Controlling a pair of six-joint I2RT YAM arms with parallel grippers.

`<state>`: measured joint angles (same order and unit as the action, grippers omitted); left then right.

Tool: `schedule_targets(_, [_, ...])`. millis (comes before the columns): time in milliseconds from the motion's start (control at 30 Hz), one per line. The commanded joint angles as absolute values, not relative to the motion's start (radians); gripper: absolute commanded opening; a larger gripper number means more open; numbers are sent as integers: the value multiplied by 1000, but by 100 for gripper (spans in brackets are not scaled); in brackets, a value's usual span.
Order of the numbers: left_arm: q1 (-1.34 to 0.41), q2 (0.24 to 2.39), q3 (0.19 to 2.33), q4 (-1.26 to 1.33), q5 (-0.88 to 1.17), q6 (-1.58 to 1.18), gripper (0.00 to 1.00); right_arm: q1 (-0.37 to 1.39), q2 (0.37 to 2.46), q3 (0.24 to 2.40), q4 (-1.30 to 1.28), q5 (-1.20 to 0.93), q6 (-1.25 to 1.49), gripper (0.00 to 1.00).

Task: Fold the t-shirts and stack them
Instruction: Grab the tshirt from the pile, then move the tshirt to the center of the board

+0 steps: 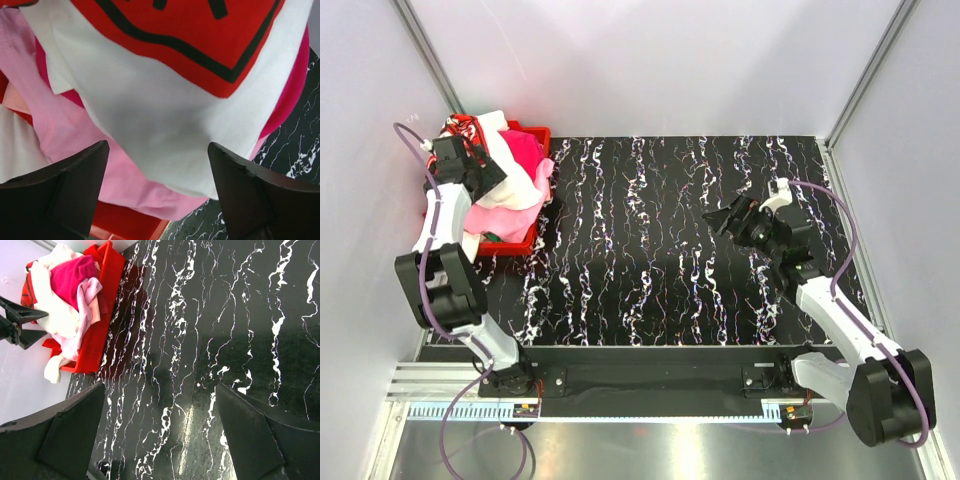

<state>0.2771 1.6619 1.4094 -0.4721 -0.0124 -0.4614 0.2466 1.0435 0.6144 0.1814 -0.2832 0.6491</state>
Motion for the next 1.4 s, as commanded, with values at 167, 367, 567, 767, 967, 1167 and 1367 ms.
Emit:
schedule_targets(167, [270,1704,1515,-390,18,-508,0,248,1091,664,212,-319,666,100])
schedule_targets(367, [184,1619,1629,-500,3,-494,0,247,1078,658,213,-301,669,100])
schedule_targets(567, [-67,1502,1894,-674,-64,-468,0,247,1002,774,-15,-243,620,100])
schedule_targets(767, [-354,1489,1991,-788,-68,-506,0,247,747,1037,-486,104,539,100])
schedule_targets(967, [-558,1641,2022,-839,225,-469,99,248,493,1043,-692,301,695,100])
schedule_targets(1167, [-609,1556,1788,-867,120,-454,99,247,585,1020,-813,-25,692,100])
schedule_targets(1367, [-600,1350,1460,-819,46,-454,99,248,753,878,-656,-276,785,100])
